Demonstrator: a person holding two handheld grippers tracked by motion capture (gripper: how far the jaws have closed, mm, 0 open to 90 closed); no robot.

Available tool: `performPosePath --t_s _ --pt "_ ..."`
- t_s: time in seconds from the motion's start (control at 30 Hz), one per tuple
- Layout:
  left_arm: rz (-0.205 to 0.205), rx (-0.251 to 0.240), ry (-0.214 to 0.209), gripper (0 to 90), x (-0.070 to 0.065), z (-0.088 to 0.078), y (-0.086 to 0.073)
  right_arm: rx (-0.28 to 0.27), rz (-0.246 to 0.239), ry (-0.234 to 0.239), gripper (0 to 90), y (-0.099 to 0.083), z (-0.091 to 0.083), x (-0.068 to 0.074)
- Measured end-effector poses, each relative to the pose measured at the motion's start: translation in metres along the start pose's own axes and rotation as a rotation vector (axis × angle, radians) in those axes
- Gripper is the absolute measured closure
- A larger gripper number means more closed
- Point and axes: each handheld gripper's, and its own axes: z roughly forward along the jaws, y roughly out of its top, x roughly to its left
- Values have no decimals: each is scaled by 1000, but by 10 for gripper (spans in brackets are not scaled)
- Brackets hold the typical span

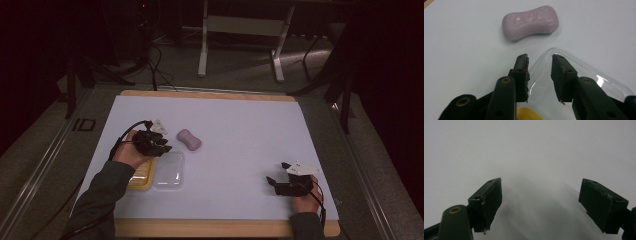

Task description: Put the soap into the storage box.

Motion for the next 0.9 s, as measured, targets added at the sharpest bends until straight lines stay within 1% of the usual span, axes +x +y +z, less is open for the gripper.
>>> performPosePath --t_s 0.1,0.13,0.27,0.37,0.43,0.6,0.63,0.73,0.9 --pt "16 10 -5 718 -1 3 3 -1 0 0 186 0 0 0" --pt "15 10 -7 737 -2 4 4 -1 0 0 186 0 0 0" --pt "41 36 -15 816 -3 10 7 0 0 0 186 0 0 0" --pt "52 30 -14 854 -4 13 9 0 0 0 186 0 0 0" --pt "54 28 -16 869 -5 15 11 0 0 1 186 0 0 0" --pt "73 43 -22 894 -6 19 16 2 -1 0 186 0 0 0" --pt "83 51 -23 894 -6 21 18 1 -1 0 186 0 0 0" --pt "90 48 -17 899 -7 25 21 1 -1 1 186 0 0 0" --pt "104 59 -21 900 -6 33 25 6 -5 3 186 0 0 0"
